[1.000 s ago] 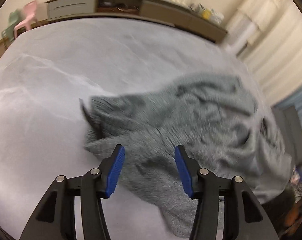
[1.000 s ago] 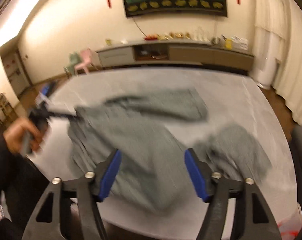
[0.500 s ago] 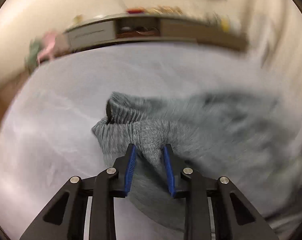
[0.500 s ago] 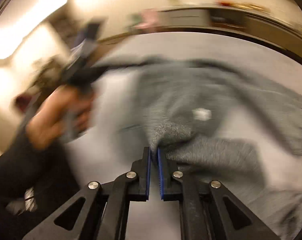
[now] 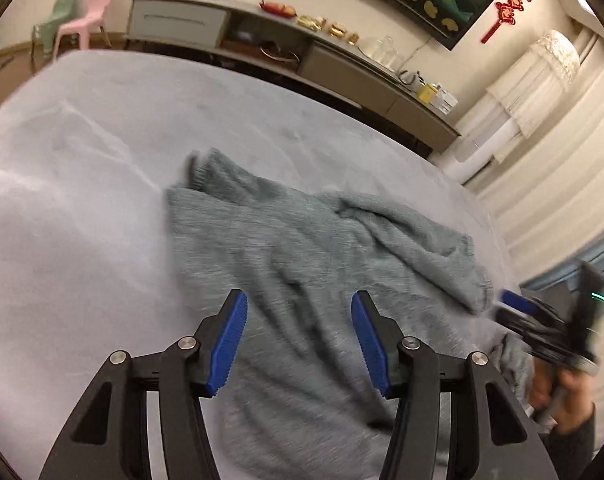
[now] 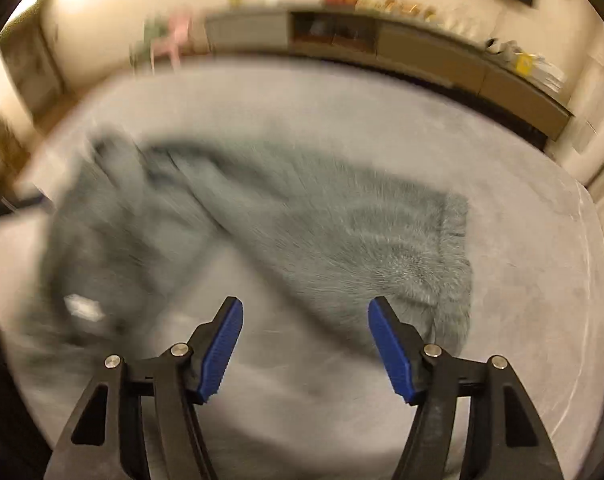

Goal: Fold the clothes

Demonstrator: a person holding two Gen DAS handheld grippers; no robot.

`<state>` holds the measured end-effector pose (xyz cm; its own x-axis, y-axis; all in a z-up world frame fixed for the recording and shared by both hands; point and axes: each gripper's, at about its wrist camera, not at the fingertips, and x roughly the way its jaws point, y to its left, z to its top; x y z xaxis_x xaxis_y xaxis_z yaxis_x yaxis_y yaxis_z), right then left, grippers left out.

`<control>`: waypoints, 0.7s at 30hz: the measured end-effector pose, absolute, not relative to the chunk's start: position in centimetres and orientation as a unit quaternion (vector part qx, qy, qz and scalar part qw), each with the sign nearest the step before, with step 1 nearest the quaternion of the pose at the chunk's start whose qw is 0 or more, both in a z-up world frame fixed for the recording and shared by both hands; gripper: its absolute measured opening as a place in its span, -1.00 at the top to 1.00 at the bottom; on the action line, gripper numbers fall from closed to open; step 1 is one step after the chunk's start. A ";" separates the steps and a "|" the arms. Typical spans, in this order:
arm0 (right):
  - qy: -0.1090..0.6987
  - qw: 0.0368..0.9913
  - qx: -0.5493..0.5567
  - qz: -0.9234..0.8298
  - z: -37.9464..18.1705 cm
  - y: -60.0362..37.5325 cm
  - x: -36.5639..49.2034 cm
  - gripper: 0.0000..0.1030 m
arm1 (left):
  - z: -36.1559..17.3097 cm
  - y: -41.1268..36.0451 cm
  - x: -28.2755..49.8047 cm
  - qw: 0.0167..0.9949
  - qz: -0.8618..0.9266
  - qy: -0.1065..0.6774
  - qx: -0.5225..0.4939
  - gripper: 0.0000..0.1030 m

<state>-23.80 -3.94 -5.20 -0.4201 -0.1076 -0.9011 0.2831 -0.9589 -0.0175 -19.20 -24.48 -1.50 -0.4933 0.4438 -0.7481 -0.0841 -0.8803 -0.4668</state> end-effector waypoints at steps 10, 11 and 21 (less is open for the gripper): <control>0.008 -0.039 0.425 -0.905 1.9 1.5 -30.8 0.63 | -1.0 -20.4 -20.6 0.187 0.840 -0.200 -0.468 -0.08; -0.013 -0.031 0.424 -0.905 2.1 1.4 -30.0 0.44 | -1.0 -19.9 -20.7 0.194 0.839 -0.199 -0.469 -0.08; -0.115 0.187 0.519 -0.826 -2.3 -5.9 -12.8 0.03 | -3.4 -9.2 -19.4 0.207 0.829 -0.044 -0.518 -0.17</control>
<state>-12.81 -5.86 -2.33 -0.3908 -0.4290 -0.8144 0.1899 -0.9033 0.3847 -19.45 -9.19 -3.38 -0.3779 0.3888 -0.8402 -0.2987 -0.9102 -0.2869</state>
